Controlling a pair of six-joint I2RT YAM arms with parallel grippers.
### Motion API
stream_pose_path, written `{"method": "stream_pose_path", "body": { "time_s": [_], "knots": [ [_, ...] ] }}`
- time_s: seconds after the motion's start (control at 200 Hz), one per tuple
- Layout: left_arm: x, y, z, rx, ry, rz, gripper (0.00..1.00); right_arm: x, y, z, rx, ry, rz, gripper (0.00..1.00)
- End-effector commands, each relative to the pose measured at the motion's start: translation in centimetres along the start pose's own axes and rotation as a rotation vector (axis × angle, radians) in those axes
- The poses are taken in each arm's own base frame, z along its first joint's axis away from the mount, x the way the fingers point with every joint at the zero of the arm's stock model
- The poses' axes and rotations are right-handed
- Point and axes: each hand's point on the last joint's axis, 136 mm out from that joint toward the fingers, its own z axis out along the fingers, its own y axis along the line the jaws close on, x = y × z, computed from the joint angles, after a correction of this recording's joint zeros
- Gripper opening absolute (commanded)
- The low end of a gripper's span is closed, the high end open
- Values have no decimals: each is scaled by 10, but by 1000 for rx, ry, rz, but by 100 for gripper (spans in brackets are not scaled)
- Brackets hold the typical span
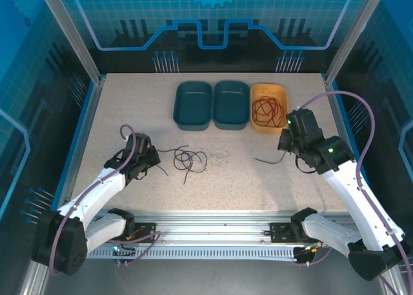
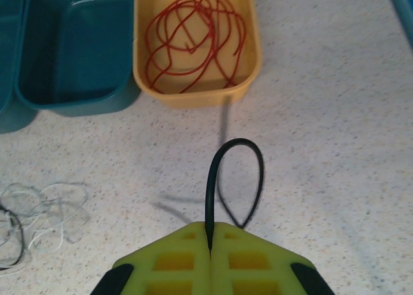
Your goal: Untangle the cables
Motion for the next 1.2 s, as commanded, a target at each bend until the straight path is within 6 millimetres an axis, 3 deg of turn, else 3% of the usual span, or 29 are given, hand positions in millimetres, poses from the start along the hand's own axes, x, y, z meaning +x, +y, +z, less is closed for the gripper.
{"method": "stream_pose_path", "body": {
  "time_s": [0.0, 0.16, 0.41, 0.575, 0.765, 0.921, 1.026, 1.196],
  "knots": [
    [0, 11, -5, -29, 3, 13, 6, -9, -16, -16, 43, -23, -25, 0],
    [-2, 10, -8, -1, 1, 8, 7, -23, -9, -31, -8, -51, -28, 0],
    [1, -3, -7, 74, 19, 0, 10, -53, 36, -45, -195, -98, -68, 0],
    [3, -10, -7, 110, 35, -2, 10, -86, 63, -39, -195, -152, -126, 0],
    [10, -14, -6, 149, 56, -12, 10, -126, 103, -11, -172, -200, -207, 0],
    [14, -19, -7, 183, 74, -11, 10, -154, 130, 28, -112, -217, -283, 0],
    [16, -24, -11, 217, 80, -10, 9, -167, 141, 58, -51, -213, -317, 0],
    [17, -24, -15, 230, 74, -5, 9, -171, 161, 104, -1, -157, -373, 0]
  ]
}}
